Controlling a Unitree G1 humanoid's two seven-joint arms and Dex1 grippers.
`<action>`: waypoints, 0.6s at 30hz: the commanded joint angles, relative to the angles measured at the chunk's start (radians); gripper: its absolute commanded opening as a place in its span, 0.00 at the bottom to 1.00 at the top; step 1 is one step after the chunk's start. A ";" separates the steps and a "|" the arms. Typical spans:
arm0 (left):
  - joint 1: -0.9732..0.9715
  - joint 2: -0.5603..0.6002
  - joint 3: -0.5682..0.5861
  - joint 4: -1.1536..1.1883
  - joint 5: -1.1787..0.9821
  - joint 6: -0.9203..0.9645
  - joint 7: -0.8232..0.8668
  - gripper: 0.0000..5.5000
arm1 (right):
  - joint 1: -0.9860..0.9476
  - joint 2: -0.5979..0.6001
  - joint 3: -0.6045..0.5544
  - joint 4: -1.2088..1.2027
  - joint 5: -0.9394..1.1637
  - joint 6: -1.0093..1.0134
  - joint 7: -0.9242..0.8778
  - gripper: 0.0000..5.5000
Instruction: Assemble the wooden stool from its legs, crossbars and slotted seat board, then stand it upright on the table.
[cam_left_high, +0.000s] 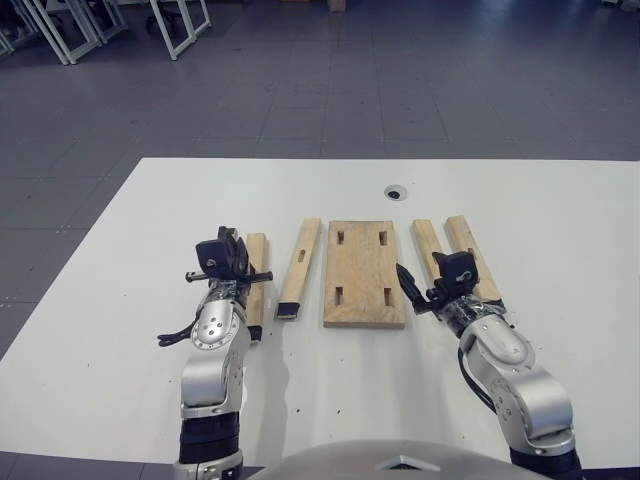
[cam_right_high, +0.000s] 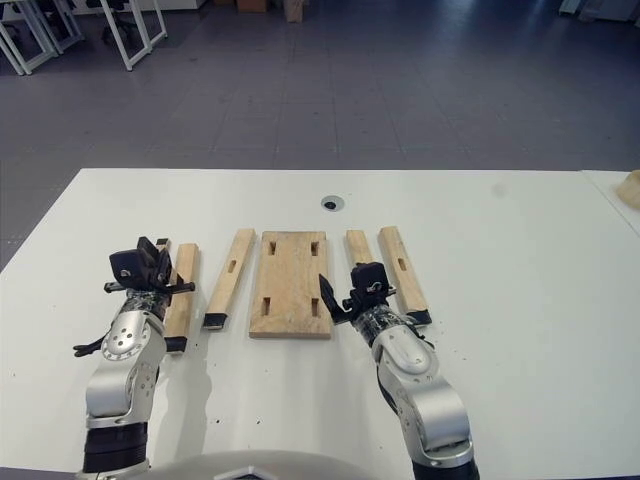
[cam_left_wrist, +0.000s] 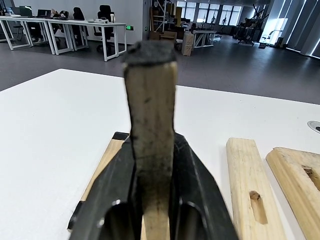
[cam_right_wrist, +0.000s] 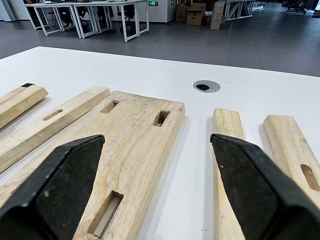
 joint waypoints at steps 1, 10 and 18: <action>-0.023 -0.008 0.003 -0.017 0.004 0.011 0.003 0.16 | -0.023 -0.003 -0.003 -0.002 -0.006 0.011 0.001 0.71; -0.042 -0.004 0.009 -0.033 0.000 0.025 -0.003 0.41 | -0.029 0.001 -0.004 0.008 -0.007 0.016 -0.002 0.71; -0.078 0.020 0.025 -0.031 0.034 0.041 0.007 0.57 | -0.026 0.010 0.003 0.015 -0.013 0.010 -0.010 0.71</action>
